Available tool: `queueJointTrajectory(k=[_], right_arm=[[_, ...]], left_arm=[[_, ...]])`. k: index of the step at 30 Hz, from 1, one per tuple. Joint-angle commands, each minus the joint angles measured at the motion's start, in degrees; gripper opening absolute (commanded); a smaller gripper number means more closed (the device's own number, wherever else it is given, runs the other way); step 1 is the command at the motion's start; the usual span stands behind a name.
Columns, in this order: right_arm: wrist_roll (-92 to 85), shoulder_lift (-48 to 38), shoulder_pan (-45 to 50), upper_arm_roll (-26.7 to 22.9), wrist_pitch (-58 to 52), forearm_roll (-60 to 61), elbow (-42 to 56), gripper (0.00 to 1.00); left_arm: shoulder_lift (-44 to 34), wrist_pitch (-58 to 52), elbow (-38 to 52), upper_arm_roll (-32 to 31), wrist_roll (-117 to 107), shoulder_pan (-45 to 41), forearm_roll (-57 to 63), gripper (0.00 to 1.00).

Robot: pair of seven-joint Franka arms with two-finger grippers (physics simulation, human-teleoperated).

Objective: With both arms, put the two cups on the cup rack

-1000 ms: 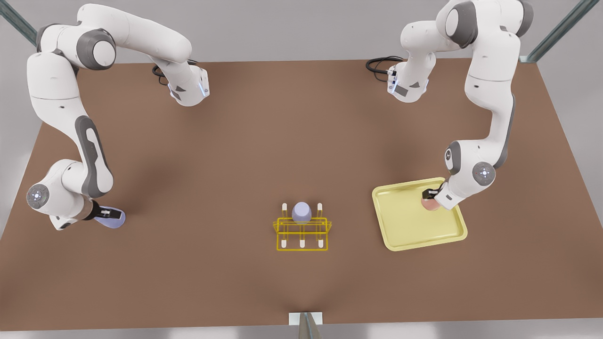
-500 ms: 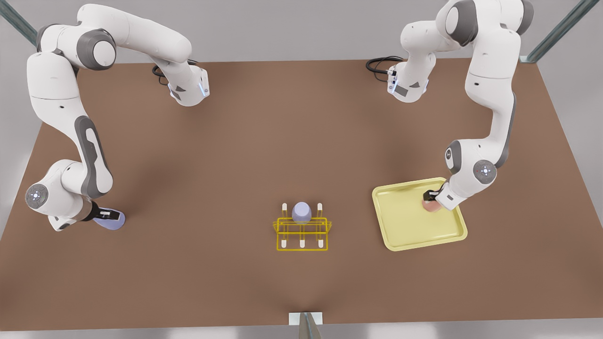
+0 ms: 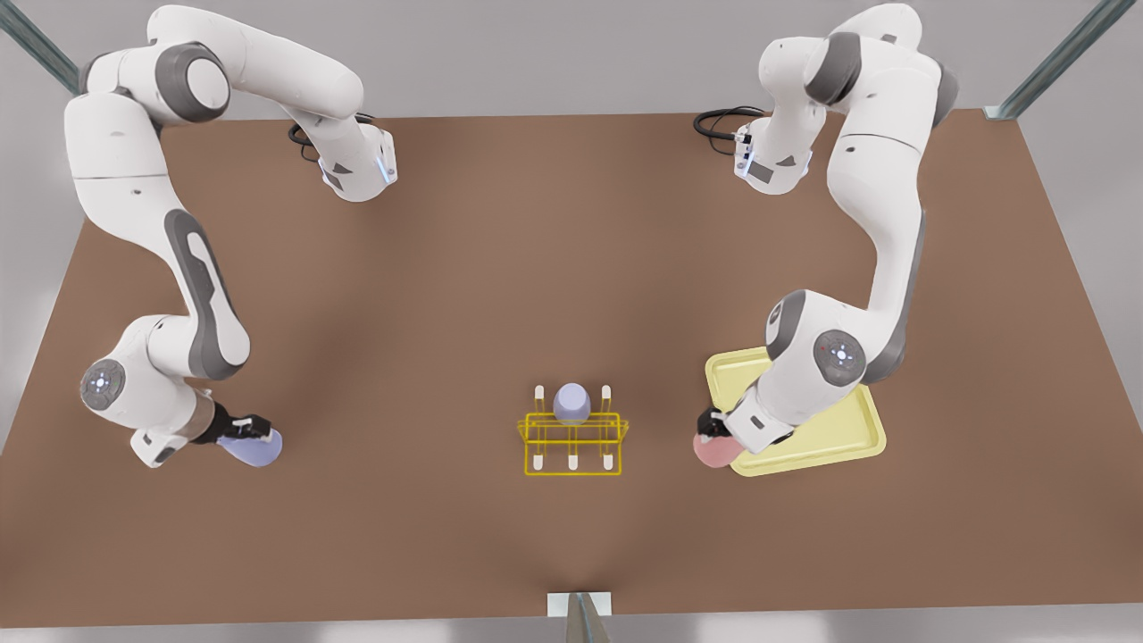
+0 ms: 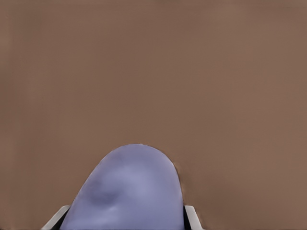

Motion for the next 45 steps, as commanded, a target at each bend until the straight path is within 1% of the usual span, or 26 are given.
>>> queueJointTrajectory(k=[1,4,6,10,14,17,20,21,22,27,28,29,31,33,34,35,36,37,38,39,41,42,43,45], right_arm=[[1.0,-0.1,0.1,3.6,-0.5,-0.3,0.3,0.81],[1.1,-0.1,4.7,4.5,-0.5,-0.3,2.6,0.81],[1.2,-0.1,7.2,6.1,-0.5,-0.3,4.5,0.81],[1.2,0.1,10.3,9.4,-0.5,-0.1,8.1,0.81],[1.4,0.8,16.0,9.7,0.4,2.8,11.7,0.81],[1.4,3.8,20.0,9.7,0.5,5.0,16.8,0.81],[1.5,7.7,23.3,9.7,1.9,5.8,21.5,0.81],[1.5,8.6,24.4,9.7,2.5,7.3,22.5,0.81],[1.5,9.3,25.1,9.7,4.5,7.3,22.5,0.81],[1.5,12.5,29.4,9.7,10.0,9.5,23.8,0.81],[1.5,13.1,29.9,9.7,10.7,9.5,23.9,0.81],[1.5,13.5,30.6,9.7,12.2,9.5,23.8,0.81],[1.5,13.8,30.9,9.7,12.4,9.5,23.8,0.81],[1.3,13.8,31.0,9.7,12.4,9.5,23.4,0.81],[1.3,13.8,31.0,9.7,12.4,9.5,23.2,0.81],[1.2,13.8,31.0,9.7,12.4,9.5,23.0,0.81],[1.2,14.2,31.4,9.7,12.4,9.5,23.0,0.81],[1.3,14.6,31.7,9.7,12.4,9.4,23.2,0.81],[1.2,14.6,32.0,9.7,12.4,9.3,23.1,0.81],[1.2,15.0,32.1,9.7,12.4,9.1,23.1,0.82],[1.2,15.5,32.6,9.7,12.4,9.0,23.3,0.82],[1.2,15.5,32.8,9.7,12.4,9.0,23.3,0.86],[1.2,15.5,32.9,9.7,12.4,8.9,23.3,1.0],[1.2,15.6,33.0,9.6,12.4,8.8,23.3,1.0]], left_arm=[[3.7,-3.6,7.1,-0.1,-28.3,-1.2,-0.9,0.83],[8.1,-2.5,15.8,0.0,-28.9,-4.2,-1.9,0.83],[9.3,0.9,16.1,0.0,-29.2,-6.4,-2.4,0.83],[12.1,3.1,18.8,0.0,-29.2,-9.4,-3.4,0.84],[13.0,2.9,18.7,-0.2,-30.0,-11.6,-4.6,0.84],[14.0,2.0,18.5,-0.6,-29.9,-12.1,-4.8,0.85],[15.0,2.4,18.6,-0.6,-29.9,-12.7,-4.8,0.87],[15.4,2.7,18.6,-0.6,-29.9,-13.0,-4.8,0.9],[15.5,2.7,18.6,-0.6,-29.8,-13.0,-4.8,1.0],[15.5,2.7,18.6,-0.5,-29.8,-13.0,-4.8,1.0],[14.6,2.1,18.6,-0.5,-29.9,-12.6,-4.9,1.0],[12.1,-2.5,18.6,-0.1,-29.8,-11.4,-4.6,1.0],[7.0,-14.5,18.7,-0.2,-25.7,-4.2,-2.1,1.0],[0.3,-30.6,18.7,-0.3,-8.3,6.5,-0.3,1.0],[-1.2,-35.4,18.7,-0.2,-5.6,7.7,4.6,1.0],[-2.9,-40.8,18.7,-0.7,-0.1,10.2,5.9,1.0],[-6.4,-44.2,16.5,-0.4,6.4,10.6,6.0,1.0],[-22.0,-34.6,-4.0,0.5,7.1,10.1,5.6,1.0],[-27.7,-32.8,-12.0,1.2,7.2,10.2,5.5,1.0],[-25.9,-35.9,-9.4,1.0,7.2,10.7,5.4,1.0],[-23.7,-37.0,-9.5,1.1,7.2,10.9,4.1,1.0],[-22.8,-37.8,-9.5,1.0,8.3,11.0,4.2,1.0],[-22.4,-37.6,-9.4,1.1,8.2,11.0,4.1,1.0],[-21.6,-37.2,-9.3,1.1,8.3,11.0,4.3,1.0]])
